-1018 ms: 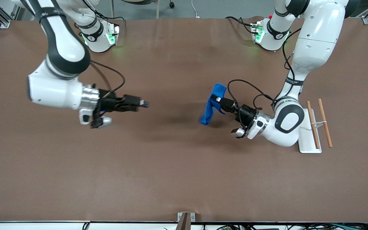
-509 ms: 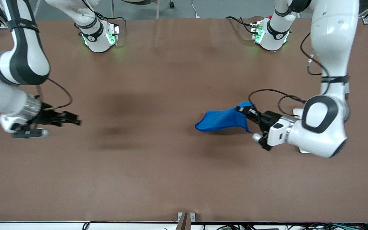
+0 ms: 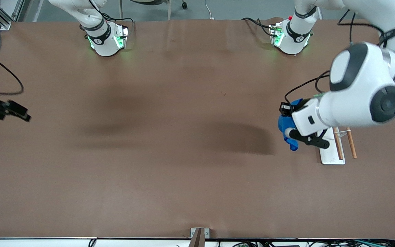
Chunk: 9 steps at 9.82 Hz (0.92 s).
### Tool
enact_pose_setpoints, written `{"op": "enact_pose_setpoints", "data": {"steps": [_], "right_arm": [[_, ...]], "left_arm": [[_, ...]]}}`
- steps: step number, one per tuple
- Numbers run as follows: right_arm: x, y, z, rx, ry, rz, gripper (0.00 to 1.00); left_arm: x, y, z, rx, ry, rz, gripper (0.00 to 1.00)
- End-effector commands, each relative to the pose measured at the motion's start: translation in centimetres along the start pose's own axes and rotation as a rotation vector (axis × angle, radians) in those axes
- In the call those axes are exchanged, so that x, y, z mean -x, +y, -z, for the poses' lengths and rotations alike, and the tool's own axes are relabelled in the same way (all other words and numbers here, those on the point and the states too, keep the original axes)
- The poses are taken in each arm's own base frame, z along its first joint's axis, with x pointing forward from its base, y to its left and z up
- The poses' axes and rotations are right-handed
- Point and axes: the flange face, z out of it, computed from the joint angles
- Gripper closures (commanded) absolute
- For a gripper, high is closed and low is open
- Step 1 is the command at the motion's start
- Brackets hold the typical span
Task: Right arm passes towel to left arm to hang
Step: 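Carry the towel with the left gripper over the wooden dowel rack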
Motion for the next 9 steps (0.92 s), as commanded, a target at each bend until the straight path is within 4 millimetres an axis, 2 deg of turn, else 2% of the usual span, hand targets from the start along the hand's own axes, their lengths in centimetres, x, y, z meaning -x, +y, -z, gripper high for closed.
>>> {"op": "enact_pose_setpoints", "data": {"steps": [1, 2, 3, 4, 5, 6, 7, 8, 9], "right_arm": [[2.0, 2.1, 5.5, 0.014, -0.019, -0.046, 0.0], [2.3, 2.1, 9.0, 0.016, -0.021, -0.046, 0.0], [2.3, 1.9, 11.2, 0.03, -0.018, -0.042, 0.0], [2.4, 0.9, 11.3, 0.036, -0.03, -0.048, 0.0], [2.3, 0.0, 11.2, 0.044, -0.032, -0.093, 0.0], [2.1, -1.9, 10.9, 0.072, -0.035, -0.064, 0.0], [2.0, -2.3, 10.7, 0.085, -0.035, -0.056, 0.0], [2.1, -2.7, 10.8, 0.087, -0.032, -0.05, 0.0], [2.1, -3.0, 10.7, 0.087, -0.039, -0.043, 0.0]], "left_arm": [[0.5, -0.4, -0.1, -0.111, 0.01, 0.056, 0.99], [0.9, 0.5, 0.5, -0.114, 0.021, 0.043, 1.0], [1.4, 2.9, 0.8, -0.129, 0.026, 0.005, 1.0], [2.2, 4.8, 1.4, -0.146, 0.038, -0.025, 1.0], [2.4, 5.5, 1.5, -0.147, 0.04, -0.038, 1.0], [2.5, 5.6, 1.5, -0.147, 0.041, -0.035, 1.0], [3.0, 4.7, 2.5, -0.133, 0.055, -0.043, 1.0], [4.9, 4.2, 5.5, -0.113, 0.106, -0.048, 1.0], [5.5, 3.9, 6.2, -0.109, 0.117, -0.074, 1.0]]}}
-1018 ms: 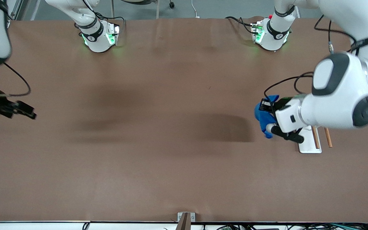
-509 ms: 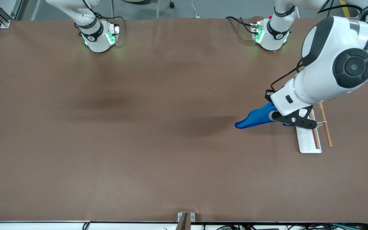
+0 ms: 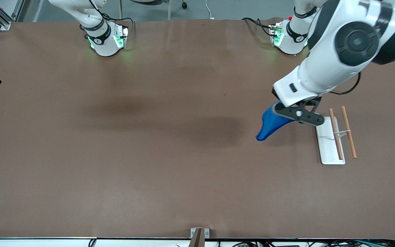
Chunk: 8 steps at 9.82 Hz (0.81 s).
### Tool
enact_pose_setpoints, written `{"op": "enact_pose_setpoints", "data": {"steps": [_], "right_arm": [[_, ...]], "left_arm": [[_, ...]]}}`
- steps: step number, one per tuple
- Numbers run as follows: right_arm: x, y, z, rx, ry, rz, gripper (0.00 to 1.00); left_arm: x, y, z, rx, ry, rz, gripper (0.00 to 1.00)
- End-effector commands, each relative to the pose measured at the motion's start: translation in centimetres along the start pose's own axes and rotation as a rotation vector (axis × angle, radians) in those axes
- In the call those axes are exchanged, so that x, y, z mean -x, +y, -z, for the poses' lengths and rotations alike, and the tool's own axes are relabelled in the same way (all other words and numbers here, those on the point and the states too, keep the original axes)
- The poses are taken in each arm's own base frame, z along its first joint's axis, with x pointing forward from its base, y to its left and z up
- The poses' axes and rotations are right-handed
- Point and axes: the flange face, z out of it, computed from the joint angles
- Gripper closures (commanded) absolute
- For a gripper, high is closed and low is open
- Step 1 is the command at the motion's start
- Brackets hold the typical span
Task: Right arm passes towel to left arm to hang
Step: 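Carry the towel with the left gripper over the wooden dowel rack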
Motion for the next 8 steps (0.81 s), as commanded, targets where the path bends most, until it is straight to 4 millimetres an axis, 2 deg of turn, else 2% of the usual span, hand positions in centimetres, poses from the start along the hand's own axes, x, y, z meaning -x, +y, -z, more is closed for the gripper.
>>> {"op": "enact_pose_setpoints", "data": {"steps": [1, 4, 5, 6, 8], "right_arm": [[0.0, -0.2, 0.5, 0.022, 0.001, -0.006, 0.0], [0.1, -0.2, 0.4, 0.022, -0.002, -0.009, 0.0], [0.1, 0.0, 0.4, 0.022, -0.002, -0.012, 0.0], [0.1, 0.1, 0.5, 0.022, -0.001, -0.013, 0.0], [0.1, 0.3, 0.5, 0.022, -0.001, -0.012, 0.0]], "left_arm": [[1.0, -1.7, 0.6, 0.002, 0.012, -0.005, 1.0], [0.8, -1.5, 1.0, -0.005, 0.042, -0.001, 1.0], [0.2, -2.0, 1.0, 0.001, 0.075, 0.01, 1.0], [-0.8, -4.3, 0.2, 0.014, 0.122, 0.046, 1.0], [-1.5, -8.2, -2.0, 0.009, 0.142, 0.083, 1.0]]}}
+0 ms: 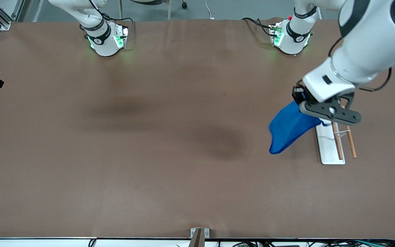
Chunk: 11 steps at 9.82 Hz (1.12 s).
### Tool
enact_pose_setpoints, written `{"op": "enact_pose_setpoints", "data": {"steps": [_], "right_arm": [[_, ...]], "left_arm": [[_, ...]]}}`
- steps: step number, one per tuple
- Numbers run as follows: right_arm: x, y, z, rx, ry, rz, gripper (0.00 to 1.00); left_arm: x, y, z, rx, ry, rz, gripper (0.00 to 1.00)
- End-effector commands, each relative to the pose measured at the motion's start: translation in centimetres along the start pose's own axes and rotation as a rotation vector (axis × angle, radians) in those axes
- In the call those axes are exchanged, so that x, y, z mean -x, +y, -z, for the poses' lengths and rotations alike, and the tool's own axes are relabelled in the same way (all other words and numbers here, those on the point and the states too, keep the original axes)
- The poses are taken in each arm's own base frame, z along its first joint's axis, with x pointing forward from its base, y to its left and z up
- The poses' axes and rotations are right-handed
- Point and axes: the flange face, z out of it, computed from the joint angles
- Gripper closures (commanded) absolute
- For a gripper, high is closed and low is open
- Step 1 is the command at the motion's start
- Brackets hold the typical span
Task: Right arm passes towel to left arm to hang
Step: 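Carry the towel with the left gripper over the wooden dowel rack, then lower the towel over the dowels and open the left gripper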
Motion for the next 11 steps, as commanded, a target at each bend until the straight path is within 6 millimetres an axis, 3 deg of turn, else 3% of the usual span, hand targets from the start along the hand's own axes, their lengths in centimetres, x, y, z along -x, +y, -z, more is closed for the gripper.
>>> {"op": "enact_pose_setpoints", "data": {"steps": [1, 2, 4, 6, 11], "right_arm": [[0.1, 0.2, 0.5, 0.019, 0.001, -0.011, 0.0], [0.1, 0.2, 0.4, 0.019, -0.001, -0.011, 0.0], [0.1, 0.2, 0.4, 0.019, -0.001, -0.011, 0.0], [0.1, 0.2, 0.4, 0.019, -0.002, -0.011, 0.0], [0.1, 0.3, 0.4, 0.019, -0.003, -0.011, 0.0]], "left_arm": [[-0.5, -5.4, -4.1, -0.008, 0.011, 0.055, 1.0], [-0.6, -7.0, -5.4, -0.01, 0.036, 0.038, 1.0], [0.0, -13.0, -7.5, 0.028, 0.023, 0.141, 0.99], [2.7, -20.3, -10.1, 0.062, -0.017, 0.279, 0.99], [10.0, -33.4, -13.9, 0.096, -0.05, 0.322, 0.99]]}}
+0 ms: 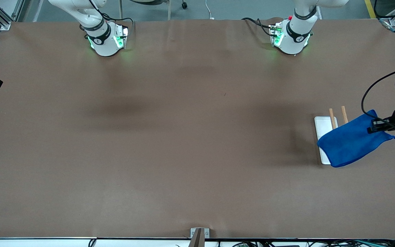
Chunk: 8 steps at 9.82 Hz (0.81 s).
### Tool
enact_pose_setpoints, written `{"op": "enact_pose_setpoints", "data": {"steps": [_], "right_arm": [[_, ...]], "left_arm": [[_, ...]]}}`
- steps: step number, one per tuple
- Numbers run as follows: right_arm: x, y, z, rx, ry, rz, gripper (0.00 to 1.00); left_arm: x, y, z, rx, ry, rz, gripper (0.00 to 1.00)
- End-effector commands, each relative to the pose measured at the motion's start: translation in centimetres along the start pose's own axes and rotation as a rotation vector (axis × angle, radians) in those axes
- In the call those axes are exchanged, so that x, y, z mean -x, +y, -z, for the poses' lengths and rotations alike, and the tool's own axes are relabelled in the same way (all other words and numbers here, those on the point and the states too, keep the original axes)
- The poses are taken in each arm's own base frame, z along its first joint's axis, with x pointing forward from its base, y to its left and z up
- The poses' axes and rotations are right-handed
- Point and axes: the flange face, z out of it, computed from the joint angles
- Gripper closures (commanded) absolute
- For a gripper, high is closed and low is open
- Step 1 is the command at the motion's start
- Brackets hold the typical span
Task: Right arm passes towel to left arm to hang
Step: 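Lower the towel over the dowels and open the left gripper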
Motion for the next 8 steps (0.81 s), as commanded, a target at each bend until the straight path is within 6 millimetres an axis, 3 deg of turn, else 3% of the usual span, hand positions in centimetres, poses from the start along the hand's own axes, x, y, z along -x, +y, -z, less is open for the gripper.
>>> {"op": "enact_pose_setpoints", "data": {"steps": [1, 3, 4, 8], "right_arm": [[0.1, 0.1, 0.3, 0.018, -0.002, -0.007, 0.0], [0.1, 0.1, 0.3, 0.018, -0.008, -0.01, 0.0], [0.1, 0.1, 0.3, 0.018, -0.007, -0.014, 0.0], [0.1, 0.0, 0.0, 0.017, -0.013, -0.016, 0.0]], "left_arm": [[1.6, -5.1, -2.6, 0.037, -0.022, -0.023, 0.99], [3.2, -9.4, -4.6, 0.058, -0.034, -0.034, 0.99], [3.3, -10.4, -5.8, 0.063, -0.043, -0.071, 0.99], [2.6, -10.6, -10.0, 0.085, -0.067, -0.05, 0.97]]}}
